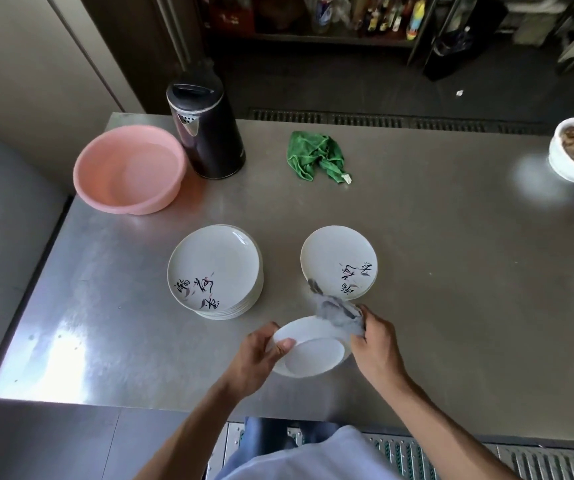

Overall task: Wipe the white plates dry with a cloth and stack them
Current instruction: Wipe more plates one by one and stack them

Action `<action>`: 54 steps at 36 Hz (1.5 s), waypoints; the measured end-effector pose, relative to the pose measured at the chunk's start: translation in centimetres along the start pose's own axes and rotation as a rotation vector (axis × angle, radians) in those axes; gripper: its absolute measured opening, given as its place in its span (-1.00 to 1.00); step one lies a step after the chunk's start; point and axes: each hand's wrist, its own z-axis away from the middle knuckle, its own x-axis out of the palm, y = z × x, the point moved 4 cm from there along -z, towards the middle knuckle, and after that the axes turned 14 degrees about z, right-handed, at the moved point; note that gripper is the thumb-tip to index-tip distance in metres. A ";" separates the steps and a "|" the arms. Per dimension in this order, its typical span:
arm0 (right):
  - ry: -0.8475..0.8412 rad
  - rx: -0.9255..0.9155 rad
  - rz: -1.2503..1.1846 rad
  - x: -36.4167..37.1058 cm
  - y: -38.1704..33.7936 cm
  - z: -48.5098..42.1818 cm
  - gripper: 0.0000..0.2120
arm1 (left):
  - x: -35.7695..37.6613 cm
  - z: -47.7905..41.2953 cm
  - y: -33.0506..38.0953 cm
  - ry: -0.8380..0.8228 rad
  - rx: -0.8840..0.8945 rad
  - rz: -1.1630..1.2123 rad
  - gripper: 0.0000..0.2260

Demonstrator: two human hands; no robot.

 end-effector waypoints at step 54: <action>-0.426 -0.206 0.390 9.5 -1.3 3.4 -0.45 | 2.1 1.7 -6.0 0.157 -0.463 0.662 -0.86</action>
